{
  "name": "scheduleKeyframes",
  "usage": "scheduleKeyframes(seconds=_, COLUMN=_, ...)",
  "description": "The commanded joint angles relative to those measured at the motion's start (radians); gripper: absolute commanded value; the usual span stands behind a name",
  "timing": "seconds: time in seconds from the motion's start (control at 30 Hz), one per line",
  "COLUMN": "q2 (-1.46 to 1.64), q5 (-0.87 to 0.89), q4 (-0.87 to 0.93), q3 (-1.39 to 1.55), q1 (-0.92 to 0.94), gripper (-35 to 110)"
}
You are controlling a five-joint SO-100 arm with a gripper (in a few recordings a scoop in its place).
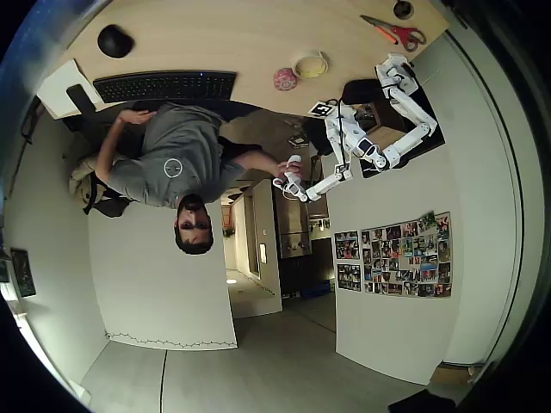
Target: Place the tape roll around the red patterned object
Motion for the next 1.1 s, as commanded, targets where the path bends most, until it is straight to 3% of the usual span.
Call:
scheduleKeyframes(seconds=0.0, q2=-0.563, q5=-0.031, q4=-0.140, q3=-0.394, q1=0.071, gripper=36)
scheduleKeyframes(seconds=0.33, q2=-0.568, q5=0.038, q4=-0.115, q3=-0.394, q1=0.089, gripper=37)
scheduleKeyframes(seconds=0.7, q2=-0.511, q5=0.304, q4=-0.109, q3=-0.230, q1=0.230, gripper=39)
scheduleKeyframes(seconds=1.07, q2=-0.245, q5=0.120, q4=-0.035, q3=-0.032, q1=0.482, gripper=39)
